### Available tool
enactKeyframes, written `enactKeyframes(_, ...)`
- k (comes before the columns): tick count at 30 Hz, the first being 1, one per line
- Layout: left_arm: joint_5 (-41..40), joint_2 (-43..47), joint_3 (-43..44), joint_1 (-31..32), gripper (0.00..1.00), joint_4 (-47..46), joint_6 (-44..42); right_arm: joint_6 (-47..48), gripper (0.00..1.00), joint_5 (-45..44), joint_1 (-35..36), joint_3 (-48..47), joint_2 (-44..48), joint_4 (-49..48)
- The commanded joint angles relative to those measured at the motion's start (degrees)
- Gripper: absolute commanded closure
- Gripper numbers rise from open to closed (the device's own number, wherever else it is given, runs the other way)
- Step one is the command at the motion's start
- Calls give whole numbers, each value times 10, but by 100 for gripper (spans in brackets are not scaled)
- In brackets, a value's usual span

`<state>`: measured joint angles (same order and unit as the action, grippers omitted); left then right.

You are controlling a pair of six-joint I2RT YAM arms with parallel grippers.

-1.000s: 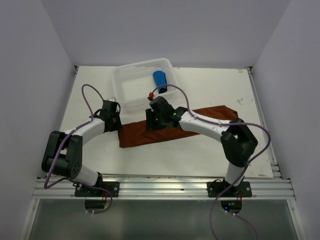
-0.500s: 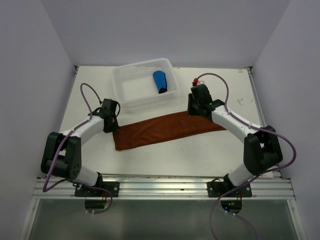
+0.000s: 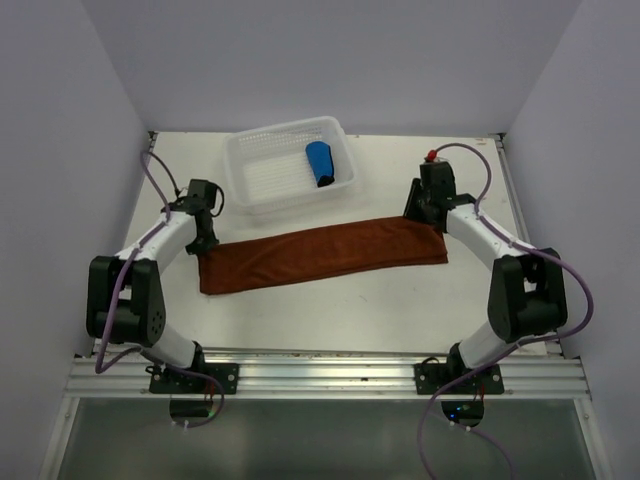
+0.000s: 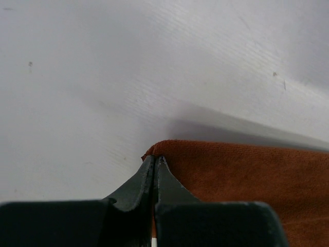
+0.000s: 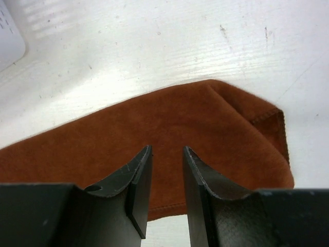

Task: Roll the towels
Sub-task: Fold the towel

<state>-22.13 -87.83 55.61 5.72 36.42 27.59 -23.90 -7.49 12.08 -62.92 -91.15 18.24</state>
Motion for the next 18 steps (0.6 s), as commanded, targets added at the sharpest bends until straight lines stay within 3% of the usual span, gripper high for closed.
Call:
enactKeyframes(1, -52, -25, 60, -29, 100, 16, -27, 5, 66, 19, 1, 11, -8, -26)
enactKeyframes(5, -88, -56, 95, -56, 100, 4, -57, 7, 66, 27, -1, 17, -14, -28)
enactKeyframes(9, -82, -91, 131, -94, 100, -18, -76, 8, 66, 32, -2, 16, -16, -24)
enactKeyframes(15, -70, -161, 188, -102, 100, -34, -94, 8, 66, 37, -2, 14, -17, -21)
enactKeyframes(16, -66, -166, 194, -102, 96, -24, -90, 8, 66, 37, -2, 13, -17, -19)
enactKeyframes(17, -65, -167, 199, -102, 82, -24, -88, 9, 66, 37, -1, 13, -17, -17)
enactKeyframes(18, -65, -161, 195, -102, 76, -28, -88, 9, 66, 39, -2, 10, -16, -15)
